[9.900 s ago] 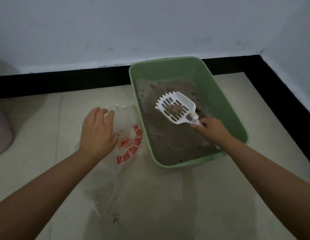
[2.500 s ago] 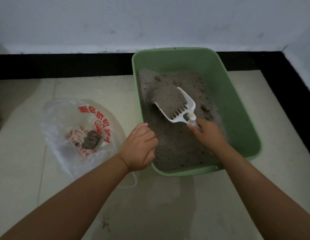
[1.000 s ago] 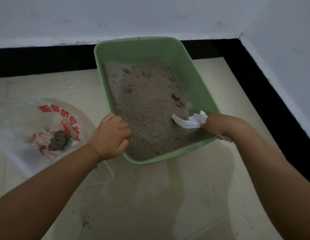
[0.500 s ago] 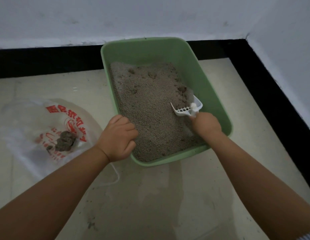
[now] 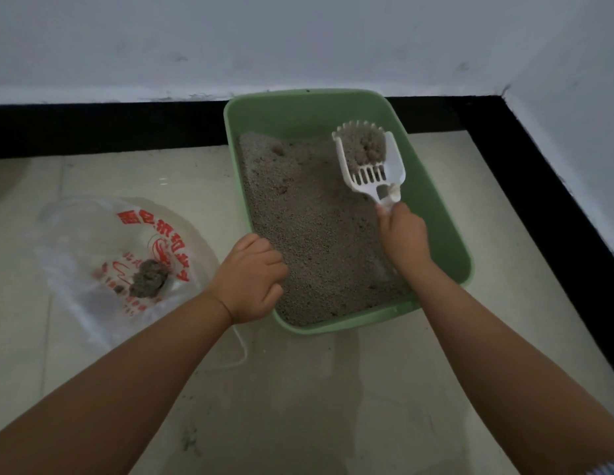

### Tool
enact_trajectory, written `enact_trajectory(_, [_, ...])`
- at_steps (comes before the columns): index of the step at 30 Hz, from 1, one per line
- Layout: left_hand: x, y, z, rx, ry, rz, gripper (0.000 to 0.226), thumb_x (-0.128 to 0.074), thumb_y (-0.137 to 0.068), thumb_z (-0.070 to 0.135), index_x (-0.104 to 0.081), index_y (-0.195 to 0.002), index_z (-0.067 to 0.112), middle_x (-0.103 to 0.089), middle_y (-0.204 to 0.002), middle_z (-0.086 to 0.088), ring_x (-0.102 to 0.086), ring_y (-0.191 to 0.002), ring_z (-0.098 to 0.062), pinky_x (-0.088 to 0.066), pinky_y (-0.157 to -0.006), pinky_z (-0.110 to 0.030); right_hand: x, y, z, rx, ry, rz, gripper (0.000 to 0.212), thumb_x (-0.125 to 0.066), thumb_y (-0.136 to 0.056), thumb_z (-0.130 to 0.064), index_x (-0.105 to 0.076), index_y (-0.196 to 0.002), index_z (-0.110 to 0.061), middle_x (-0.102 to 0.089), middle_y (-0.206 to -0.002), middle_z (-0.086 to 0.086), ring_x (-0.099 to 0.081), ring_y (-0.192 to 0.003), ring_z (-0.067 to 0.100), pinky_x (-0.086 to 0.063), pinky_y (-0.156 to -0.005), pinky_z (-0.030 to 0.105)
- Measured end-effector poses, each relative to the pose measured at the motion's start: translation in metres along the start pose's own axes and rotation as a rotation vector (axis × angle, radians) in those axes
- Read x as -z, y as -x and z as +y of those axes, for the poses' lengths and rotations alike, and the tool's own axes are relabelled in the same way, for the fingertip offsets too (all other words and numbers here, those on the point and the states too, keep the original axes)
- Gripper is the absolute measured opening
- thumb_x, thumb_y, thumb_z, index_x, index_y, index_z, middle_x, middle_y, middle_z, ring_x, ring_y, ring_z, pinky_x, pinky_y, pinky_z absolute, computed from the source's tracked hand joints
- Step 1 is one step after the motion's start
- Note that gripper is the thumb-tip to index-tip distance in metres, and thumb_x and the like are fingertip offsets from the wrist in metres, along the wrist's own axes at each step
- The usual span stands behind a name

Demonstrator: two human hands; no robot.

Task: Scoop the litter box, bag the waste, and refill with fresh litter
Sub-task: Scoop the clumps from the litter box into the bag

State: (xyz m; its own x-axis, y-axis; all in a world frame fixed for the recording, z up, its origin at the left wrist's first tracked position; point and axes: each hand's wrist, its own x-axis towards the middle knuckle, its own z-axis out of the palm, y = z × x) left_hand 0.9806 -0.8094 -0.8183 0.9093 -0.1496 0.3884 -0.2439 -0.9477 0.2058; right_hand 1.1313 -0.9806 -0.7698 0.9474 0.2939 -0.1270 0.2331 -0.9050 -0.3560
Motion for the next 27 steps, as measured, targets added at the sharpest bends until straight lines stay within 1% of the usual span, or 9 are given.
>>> enact_trajectory(3, [0.004, -0.001, 0.002, 0.002, -0.027, -0.051, 0.026, -0.036, -0.067, 0.023, -0.050, -0.049, 0.010, -0.047, -0.050, -0.007, -0.043, -0.057, -0.023, -0.027, -0.069, -0.029, -0.004, 0.004, -0.008, 0.083, 0.041, -0.016, 0.042, -0.034, -0.100, -0.029, -0.049, -0.112, 0.008, -0.060, -0.107, 0.028, -0.058, -0.097, 0.039, -0.032, -0.067, 0.031])
enact_trajectory(5, [0.007, -0.002, 0.004, 0.006, -0.032, -0.092, 0.026, -0.036, -0.066, 0.023, -0.051, -0.049, 0.010, -0.048, -0.050, -0.006, -0.050, -0.051, -0.023, -0.027, -0.069, -0.029, -0.004, 0.006, -0.010, 0.088, 0.024, -0.005, 0.042, -0.034, -0.100, -0.029, -0.049, -0.113, 0.008, -0.060, -0.108, 0.028, -0.058, -0.098, 0.038, -0.033, -0.067, 0.031])
enact_trajectory(7, [0.009, -0.002, 0.005, 0.005, -0.028, -0.116, 0.026, -0.036, -0.066, 0.023, -0.051, -0.049, 0.010, -0.048, -0.050, -0.006, -0.051, -0.050, -0.023, -0.027, -0.068, -0.029, -0.001, 0.008, -0.012, 0.068, 0.021, 0.009, 0.042, -0.034, -0.100, -0.028, -0.049, -0.114, 0.008, -0.060, -0.110, 0.027, -0.057, -0.100, 0.037, -0.032, -0.067, 0.030])
enact_trajectory(9, [0.010, -0.004, 0.005, 0.001, -0.031, -0.135, 0.026, -0.036, -0.065, 0.024, -0.051, -0.048, 0.010, -0.048, -0.049, -0.005, -0.051, -0.049, -0.022, -0.027, -0.068, -0.029, 0.001, 0.011, -0.011, 0.108, 0.072, -0.011, 0.043, -0.034, -0.100, -0.030, -0.049, -0.113, 0.008, -0.060, -0.108, 0.027, -0.058, -0.097, 0.037, -0.031, -0.065, 0.029])
enact_trajectory(16, [0.018, -0.008, 0.005, -0.028, -0.034, -0.161, 0.029, -0.037, -0.062, 0.028, -0.052, -0.041, 0.015, -0.045, -0.043, 0.002, -0.048, -0.046, -0.017, -0.026, -0.066, -0.026, 0.004, 0.014, -0.007, 0.118, 0.124, -0.036, 0.044, -0.033, -0.099, -0.033, -0.051, -0.113, 0.005, -0.062, -0.105, 0.025, -0.060, -0.094, 0.036, -0.038, -0.067, 0.032])
enact_trajectory(21, [0.018, -0.006, 0.005, -0.046, 0.000, -0.202, 0.029, -0.039, -0.065, 0.028, -0.051, -0.041, 0.017, -0.047, -0.042, 0.003, -0.050, -0.048, -0.017, -0.029, -0.068, -0.026, 0.007, 0.022, -0.015, 0.152, 0.136, -0.074, 0.042, -0.035, -0.099, -0.031, -0.050, -0.113, 0.006, -0.062, -0.107, 0.026, -0.058, -0.097, 0.038, -0.039, -0.070, 0.034])
enact_trajectory(24, [0.018, -0.001, 0.002, -0.077, 0.040, -0.173, 0.032, -0.043, -0.071, 0.027, -0.053, -0.044, 0.014, -0.049, -0.044, 0.000, -0.051, -0.050, -0.020, -0.031, -0.069, -0.027, 0.009, 0.026, -0.018, 0.135, 0.105, -0.066, 0.041, -0.036, -0.099, -0.029, -0.051, -0.110, 0.007, -0.061, -0.107, 0.027, -0.058, -0.097, 0.037, -0.034, -0.068, 0.030])
enact_trajectory(26, [0.022, 0.003, 0.001, -0.079, 0.045, -0.135, 0.034, -0.044, -0.077, 0.026, -0.060, -0.050, 0.011, -0.058, -0.053, -0.005, -0.055, -0.059, -0.023, -0.034, -0.071, -0.029, 0.012, 0.029, -0.020, 0.170, 0.135, -0.093, 0.040, -0.035, -0.100, -0.029, -0.052, -0.108, 0.007, -0.062, -0.105, 0.026, -0.059, -0.096, 0.037, -0.033, -0.067, 0.029])
enact_trajectory(27, [0.024, 0.007, -0.001, -0.069, 0.015, -0.102, 0.035, -0.044, -0.079, 0.025, -0.064, -0.056, 0.008, -0.064, -0.063, -0.009, -0.055, -0.070, -0.024, -0.036, -0.074, -0.030, 0.012, 0.030, -0.022, 0.201, 0.146, -0.108, 0.040, -0.035, -0.100, -0.028, -0.053, -0.107, 0.007, -0.062, -0.104, 0.026, -0.059, -0.095, 0.037, -0.034, -0.067, 0.029])
